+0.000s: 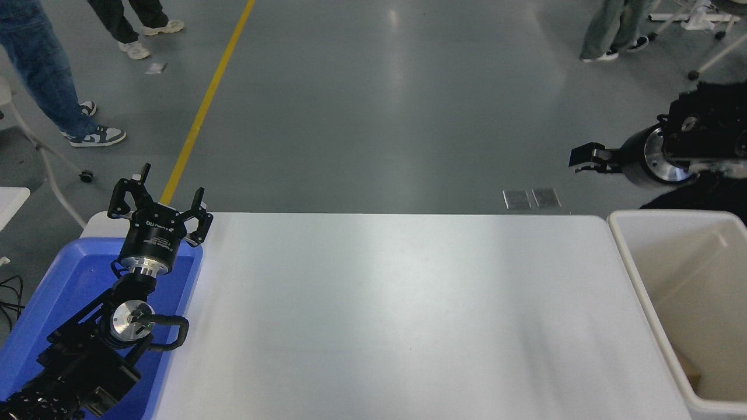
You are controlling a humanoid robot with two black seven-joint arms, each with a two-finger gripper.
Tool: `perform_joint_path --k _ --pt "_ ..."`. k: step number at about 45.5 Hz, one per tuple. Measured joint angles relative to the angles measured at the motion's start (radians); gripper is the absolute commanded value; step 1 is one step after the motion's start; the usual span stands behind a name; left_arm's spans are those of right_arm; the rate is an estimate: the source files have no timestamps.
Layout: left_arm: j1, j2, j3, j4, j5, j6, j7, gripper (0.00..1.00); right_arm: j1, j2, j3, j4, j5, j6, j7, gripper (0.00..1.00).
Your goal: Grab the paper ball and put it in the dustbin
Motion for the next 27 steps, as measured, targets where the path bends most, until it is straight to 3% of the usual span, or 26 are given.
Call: perform_joint_path --k 16,27 --pt "0.0 0.0 0.0 0.0 0.0 0.0 0.0 0.98 0.18 0.0 0.091 0.09 0.0 0.309 0.0 1.0" --pt "0.0 0.0 -0.001 0.0 0.0 0.0 -0.001 0.98 0.244 -0.008 0.142 0.113 0.001 0.42 0.0 1.0"
